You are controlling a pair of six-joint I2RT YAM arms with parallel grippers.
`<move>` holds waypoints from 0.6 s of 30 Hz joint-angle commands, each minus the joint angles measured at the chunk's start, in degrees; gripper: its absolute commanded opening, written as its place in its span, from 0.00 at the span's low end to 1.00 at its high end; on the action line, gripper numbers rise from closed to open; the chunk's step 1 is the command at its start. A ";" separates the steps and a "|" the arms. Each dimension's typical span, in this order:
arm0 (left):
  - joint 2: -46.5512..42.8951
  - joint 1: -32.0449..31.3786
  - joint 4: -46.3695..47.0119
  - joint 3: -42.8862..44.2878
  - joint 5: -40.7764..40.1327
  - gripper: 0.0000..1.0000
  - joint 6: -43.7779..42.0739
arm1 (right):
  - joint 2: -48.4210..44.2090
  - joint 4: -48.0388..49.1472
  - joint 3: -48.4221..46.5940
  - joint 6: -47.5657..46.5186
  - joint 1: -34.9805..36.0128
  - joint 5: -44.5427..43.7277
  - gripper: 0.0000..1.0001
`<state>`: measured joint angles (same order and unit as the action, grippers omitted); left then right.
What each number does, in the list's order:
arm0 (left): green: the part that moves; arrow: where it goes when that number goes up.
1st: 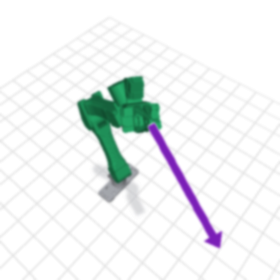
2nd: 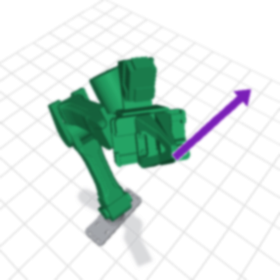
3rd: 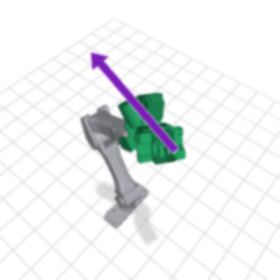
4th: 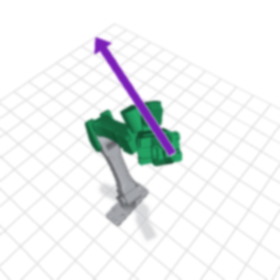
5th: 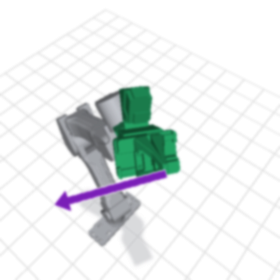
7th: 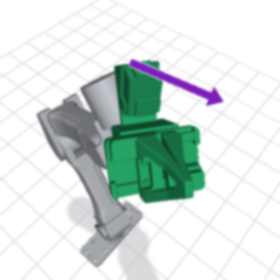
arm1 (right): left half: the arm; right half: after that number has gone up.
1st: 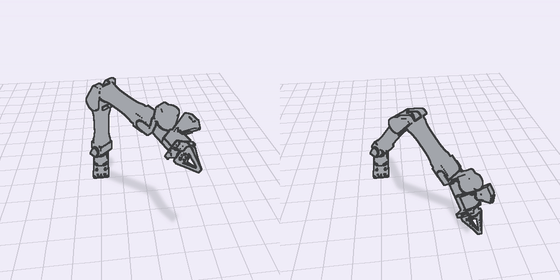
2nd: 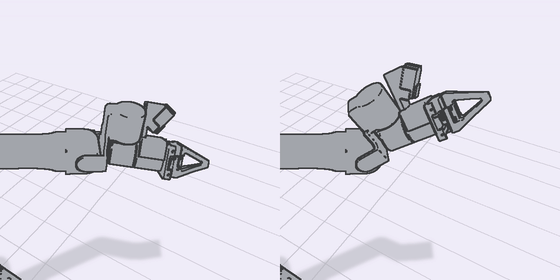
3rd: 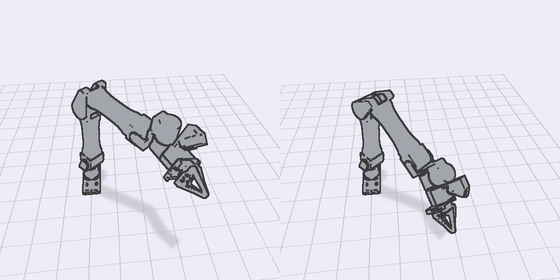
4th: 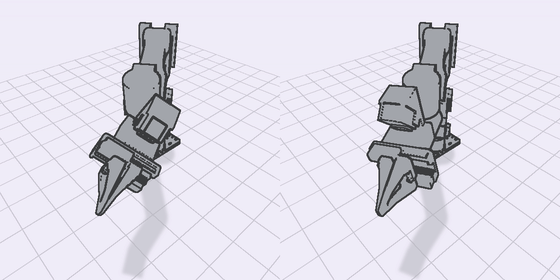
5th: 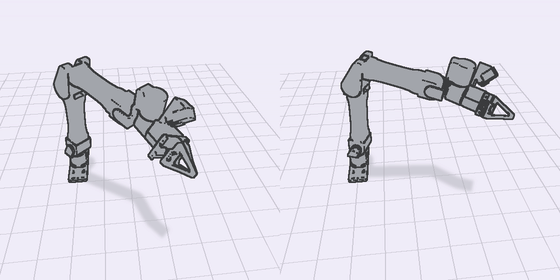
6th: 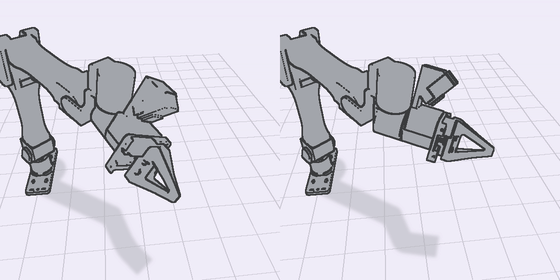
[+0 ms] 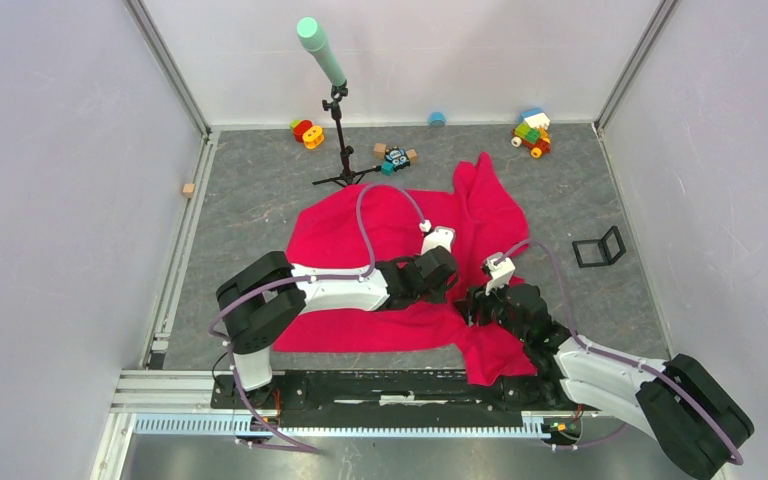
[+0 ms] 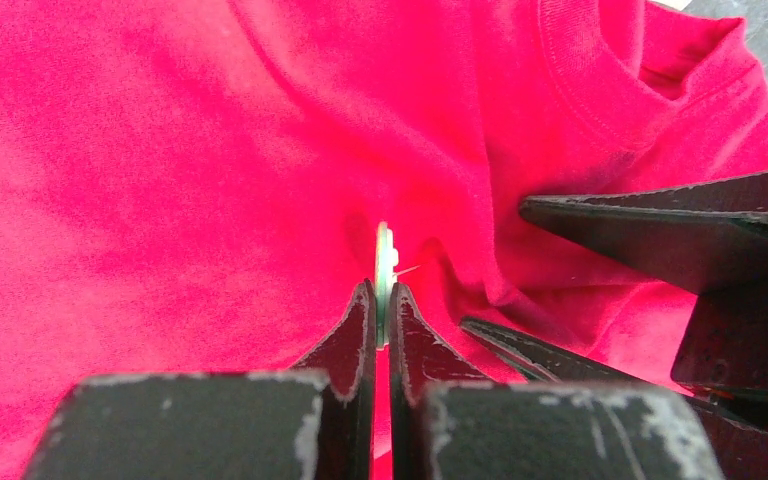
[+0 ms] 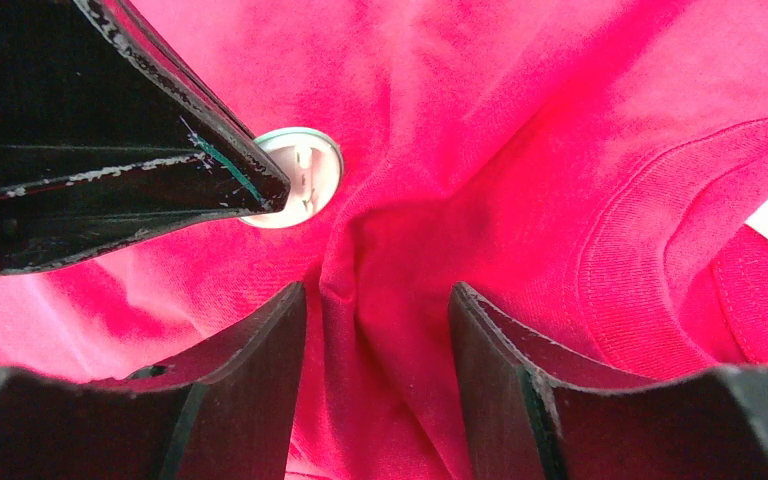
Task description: Pin the brooch onto the clothing
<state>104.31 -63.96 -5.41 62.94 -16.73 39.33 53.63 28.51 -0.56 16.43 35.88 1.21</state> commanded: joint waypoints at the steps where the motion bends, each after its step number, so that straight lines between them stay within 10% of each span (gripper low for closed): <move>1: -0.84 0.23 -0.91 0.43 -3.02 0.02 1.59 | -0.84 0.85 0.99 0.15 0.03 -0.86 0.60; 18: -1.55 0.70 -0.48 0.26 -3.04 0.02 2.55 | 2.08 1.00 -5.18 3.26 0.02 -2.69 0.60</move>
<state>104.31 -63.59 -7.16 62.92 -17.98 39.92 55.18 28.01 -3.18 18.09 35.88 -0.08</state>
